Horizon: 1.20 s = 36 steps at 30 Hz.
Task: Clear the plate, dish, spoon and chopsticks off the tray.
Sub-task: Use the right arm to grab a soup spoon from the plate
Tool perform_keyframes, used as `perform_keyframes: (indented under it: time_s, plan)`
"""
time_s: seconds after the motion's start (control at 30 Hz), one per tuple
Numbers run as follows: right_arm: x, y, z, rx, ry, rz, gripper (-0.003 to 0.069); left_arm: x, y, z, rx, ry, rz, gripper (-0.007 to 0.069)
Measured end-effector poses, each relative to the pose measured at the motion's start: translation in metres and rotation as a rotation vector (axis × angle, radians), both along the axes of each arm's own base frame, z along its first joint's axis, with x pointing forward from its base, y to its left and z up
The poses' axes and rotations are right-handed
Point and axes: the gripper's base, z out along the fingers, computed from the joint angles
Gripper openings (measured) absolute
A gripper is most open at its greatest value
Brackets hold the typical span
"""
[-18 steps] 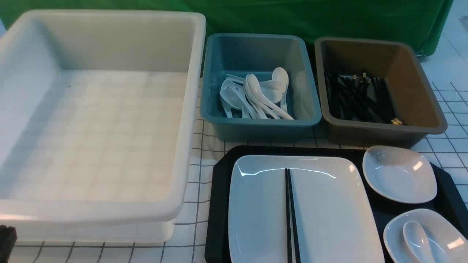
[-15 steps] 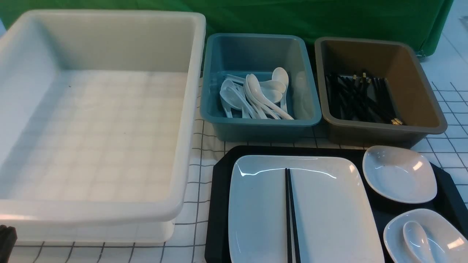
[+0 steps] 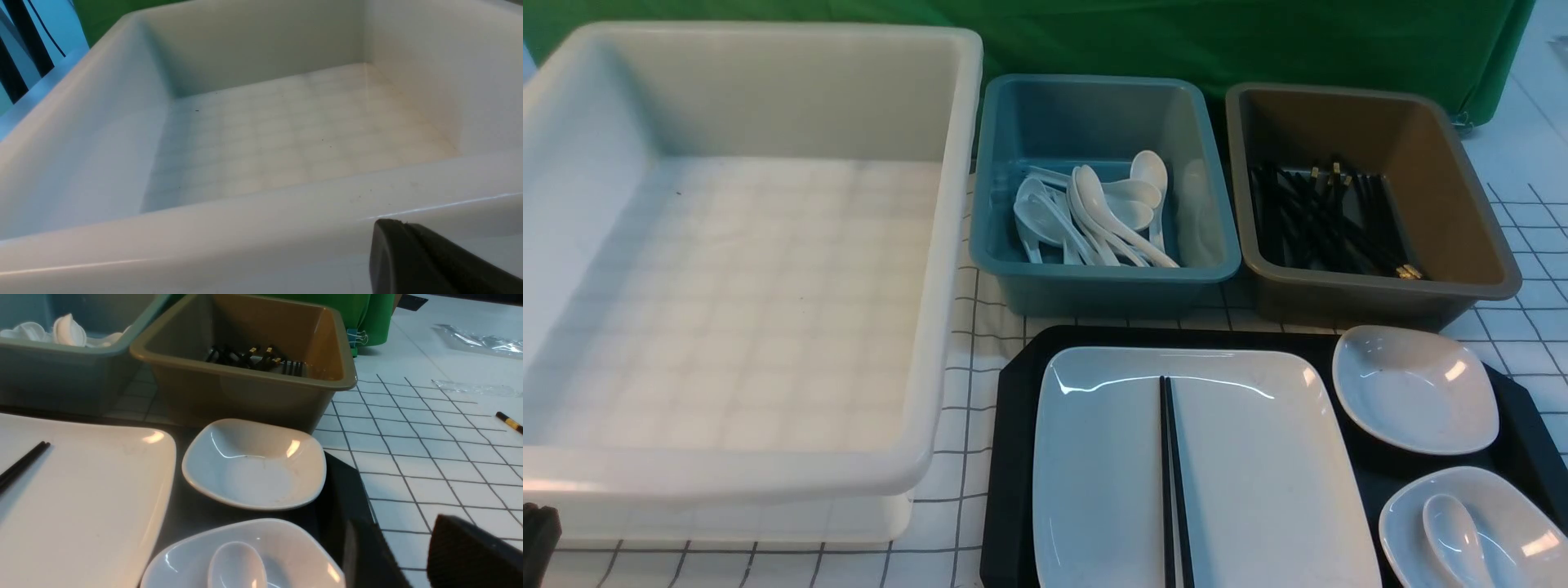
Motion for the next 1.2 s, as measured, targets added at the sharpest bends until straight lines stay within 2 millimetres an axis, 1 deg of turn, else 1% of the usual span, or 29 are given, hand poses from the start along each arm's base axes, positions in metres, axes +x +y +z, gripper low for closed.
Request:
perform_keyframes:
  time_s: [0.17, 0.23, 0.33, 0.37, 0.4, 0.43, 0.5, 0.63, 0.73, 0.77, 0.8, 0.83, 0.87, 0.9, 0.97, 1.0, 1.03, 1.07, 1.1, 1.17, 1.2]
  plan:
    - [0.000, 0.000, 0.000, 0.000, 0.000, 0.000, 0.0242, 0.000, 0.000, 0.001, 0.023, -0.007, 0.002, 0.0005]
    - [0.000, 0.000, 0.000, 0.000, 0.000, 0.000, 0.0242, 0.001, 0.001, 0.004, 0.017, -0.048, 0.004, 0.0005]
    - [0.000, 0.000, 0.000, 0.000, 0.000, 0.000, 0.0242, 0.001, 0.000, 0.011, -0.084, -0.118, 0.008, 0.0005]
    - [0.000, 0.000, 0.000, 0.000, 0.000, 0.000, 0.0242, 0.001, 0.001, 0.018, -0.273, -0.198, 0.019, 0.0005]
    - [0.000, 0.000, 0.000, 0.000, 0.000, 0.000, 0.0242, 0.001, 0.001, 0.019, -0.302, -0.207, 0.021, 0.0005]
    - [0.000, 0.000, 0.000, 0.000, 0.000, 0.000, 0.0242, 0.000, 0.002, 0.025, -0.437, -0.267, 0.032, 0.0005]
    - [0.000, 0.000, 0.000, 0.000, 0.000, 0.000, 0.0242, -0.001, 0.005, 0.031, -0.584, -0.338, 0.047, 0.0005]
    - [0.000, 0.000, 0.000, 0.000, 0.000, 0.000, 0.0242, -0.002, 0.009, 0.036, -0.640, -0.414, 0.060, 0.0005]
    - [0.000, 0.000, 0.000, 0.000, -0.005, 0.000, 0.0242, -0.005, 0.013, 0.044, -0.718, -0.518, 0.068, 0.0005]
    - [0.000, 0.000, 0.001, 0.000, -0.007, 0.000, 0.0242, -0.005, 0.013, 0.044, -0.718, -0.518, 0.068, 0.0005]
    - [0.000, 0.000, 0.001, 0.001, -0.011, 0.000, 0.0242, -0.008, 0.016, 0.050, -0.759, -0.591, 0.069, 0.0005]
    - [0.000, 0.000, 0.001, 0.003, -0.012, 0.000, 0.0242, -0.008, 0.016, 0.050, -0.769, -0.602, 0.068, 0.0005]
    - [0.001, 0.001, 0.005, 0.064, -0.050, 0.000, 0.0242, -0.012, 0.019, 0.058, -0.779, -0.701, 0.061, 0.0005]
    - [0.001, 0.001, 0.008, 0.139, -0.084, -0.002, 0.0242, -0.014, 0.020, 0.061, -0.782, -0.738, 0.057, 0.0005]
    - [0.001, 0.001, 0.019, 0.390, -0.209, -0.014, 0.0242, -0.019, 0.019, 0.076, -0.774, -0.786, 0.026, 0.0005]
    - [0.001, 0.000, 0.025, 0.518, -0.268, -0.020, 0.0242, -0.023, 0.017, 0.090, -0.769, -0.794, 0.001, 0.0005]
    - [0.000, -0.002, 0.028, 0.610, -0.311, -0.023, 0.0242, -0.025, 0.015, 0.101, -0.766, -0.790, -0.015, 0.0005]
    - [0.000, -0.002, 0.029, 0.631, -0.322, -0.023, 0.0242, -0.026, 0.015, 0.103, -0.768, -0.788, -0.019, 0.0005]
    - [-0.001, -0.004, 0.035, 0.742, -0.390, -0.022, 0.0242, -0.029, 0.012, 0.122, -0.764, -0.757, -0.043, 0.0005]
    - [-0.003, -0.006, 0.041, 0.824, -0.463, -0.015, 0.0242, -0.027, 0.008, 0.146, -0.758, -0.681, -0.062, 0.0005]
    - [-0.004, -0.007, 0.044, 0.852, -0.498, -0.011, 0.0242, -0.022, 0.005, 0.163, -0.746, -0.614, -0.068, 0.0005]
